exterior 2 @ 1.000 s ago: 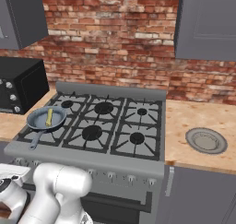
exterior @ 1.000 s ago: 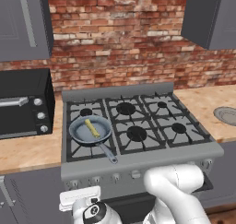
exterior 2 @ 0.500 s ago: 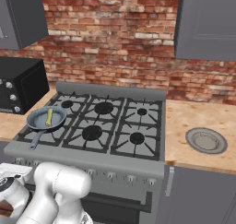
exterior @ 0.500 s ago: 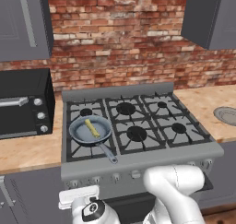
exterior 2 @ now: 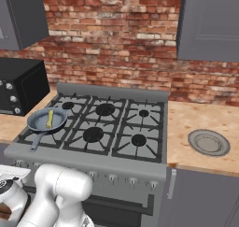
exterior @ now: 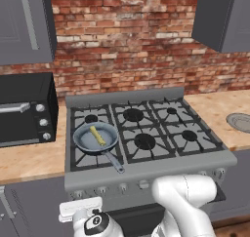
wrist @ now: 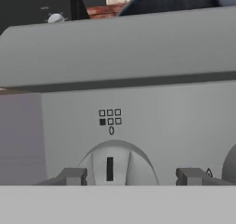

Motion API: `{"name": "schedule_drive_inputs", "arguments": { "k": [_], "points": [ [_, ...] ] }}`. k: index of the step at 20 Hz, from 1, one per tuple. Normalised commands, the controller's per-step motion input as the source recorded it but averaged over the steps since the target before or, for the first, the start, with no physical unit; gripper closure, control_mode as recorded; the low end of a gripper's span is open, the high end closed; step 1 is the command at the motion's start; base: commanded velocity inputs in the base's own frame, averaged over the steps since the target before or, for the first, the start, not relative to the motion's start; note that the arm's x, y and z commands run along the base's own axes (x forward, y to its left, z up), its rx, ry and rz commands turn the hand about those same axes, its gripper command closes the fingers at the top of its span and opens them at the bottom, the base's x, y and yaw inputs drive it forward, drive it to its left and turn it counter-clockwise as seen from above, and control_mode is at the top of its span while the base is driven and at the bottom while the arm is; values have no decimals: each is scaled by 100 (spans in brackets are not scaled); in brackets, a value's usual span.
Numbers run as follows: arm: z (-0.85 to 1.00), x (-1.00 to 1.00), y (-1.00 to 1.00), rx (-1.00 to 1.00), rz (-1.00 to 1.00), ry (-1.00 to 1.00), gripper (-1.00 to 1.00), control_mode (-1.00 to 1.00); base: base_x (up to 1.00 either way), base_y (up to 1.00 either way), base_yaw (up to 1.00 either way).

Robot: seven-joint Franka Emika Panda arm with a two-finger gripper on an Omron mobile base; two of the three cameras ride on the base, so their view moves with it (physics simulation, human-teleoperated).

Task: Pick up the butter stick and place it in the pan. Then turn on the burner for the pan.

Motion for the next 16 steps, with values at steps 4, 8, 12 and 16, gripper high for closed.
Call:
{"name": "schedule_drive_inputs", "arguments": {
  "k": [4,8,12,16],
  "points": [
    [-12,9,0,2,0,0,-100,-100,0,0,0],
    [-15,6,0,0,1,0,-100,-100,0,0,0],
    [-16,14,0,1,0,0,100,-100,0,0,0],
    [-11,23,0,1,0,0,100,-100,0,0,0]
  ]
}}
